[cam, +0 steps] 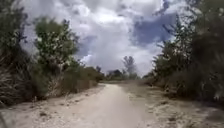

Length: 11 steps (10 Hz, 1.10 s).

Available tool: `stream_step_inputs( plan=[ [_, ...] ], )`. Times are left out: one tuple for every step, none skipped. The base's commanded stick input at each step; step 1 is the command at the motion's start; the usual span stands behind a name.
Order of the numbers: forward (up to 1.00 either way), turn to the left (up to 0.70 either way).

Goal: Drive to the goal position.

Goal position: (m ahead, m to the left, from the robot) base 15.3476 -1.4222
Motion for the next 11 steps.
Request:
stream_step_inputs(
  plan=[
    [0.5, 0.0],
    [0.5, 0.0],
    [0.5, 0.0],
    [0.5, 0.0],
    [0.5, 0.22],
    [0.5, 0.25],
    [0.5, 0.25],
    [0.5, 0.07],
    [0.5, 0.01],
    [0.5, 0.0],
    [0.5, 0.0]
  ],
)
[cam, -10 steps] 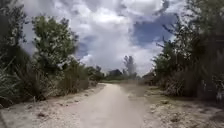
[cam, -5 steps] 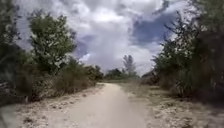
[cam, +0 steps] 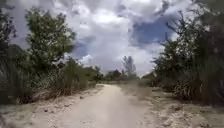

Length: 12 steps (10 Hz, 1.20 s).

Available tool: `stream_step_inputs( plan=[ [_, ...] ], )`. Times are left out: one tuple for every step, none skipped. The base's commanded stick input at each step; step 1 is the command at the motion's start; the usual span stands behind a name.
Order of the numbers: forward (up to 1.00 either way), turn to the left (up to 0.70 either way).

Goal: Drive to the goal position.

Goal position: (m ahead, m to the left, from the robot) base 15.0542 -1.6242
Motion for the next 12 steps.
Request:
stream_step_inputs(
  plan=[
    [0.5, 0.0],
    [0.5, 0.0],
    [0.5, 0.0],
    [0.5, 0.0],
    [0.43, 0.0],
    [0.09, 0.0],
    [0.0, 0.0],
    [0.0, 0.0],
    [0.0, 0.0],
    [0.0, 0.0],
    [0.0, 0.0],
    [0.0, 0.0]
  ],
)
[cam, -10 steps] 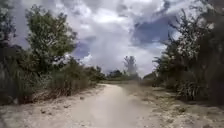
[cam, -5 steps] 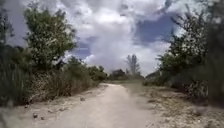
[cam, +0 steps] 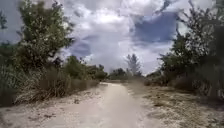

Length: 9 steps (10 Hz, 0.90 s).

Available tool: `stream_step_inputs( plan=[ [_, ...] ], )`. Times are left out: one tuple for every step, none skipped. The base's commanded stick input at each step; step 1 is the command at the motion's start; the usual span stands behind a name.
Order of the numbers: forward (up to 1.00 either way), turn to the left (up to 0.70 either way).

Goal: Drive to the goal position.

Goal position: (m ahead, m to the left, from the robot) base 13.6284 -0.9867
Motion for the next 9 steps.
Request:
stream_step_inputs(
  plan=[
    [0.0, 0.0],
    [0.0, 0.0],
    [0.0, 0.0],
    [0.13, 0.0],
    [0.49, 0.0],
    [0.5, 0.0],
    [0.5, 0.0],
    [0.5, 0.0],
    [0.5, 0.0]
  ],
)
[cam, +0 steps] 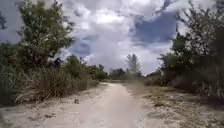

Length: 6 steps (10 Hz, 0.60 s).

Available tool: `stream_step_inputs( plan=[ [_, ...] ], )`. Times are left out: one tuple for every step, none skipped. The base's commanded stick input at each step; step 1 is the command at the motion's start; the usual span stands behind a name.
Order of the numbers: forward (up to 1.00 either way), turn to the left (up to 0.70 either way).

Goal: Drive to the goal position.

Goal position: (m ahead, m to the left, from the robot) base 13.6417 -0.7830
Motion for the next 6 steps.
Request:
stream_step_inputs(
  plan=[
    [0.5, 0.0],
    [0.5, 0.0],
    [0.5, 0.0],
    [0.5, 0.0],
    [0.5, 0.0],
    [0.5, 0.0]
  ],
)
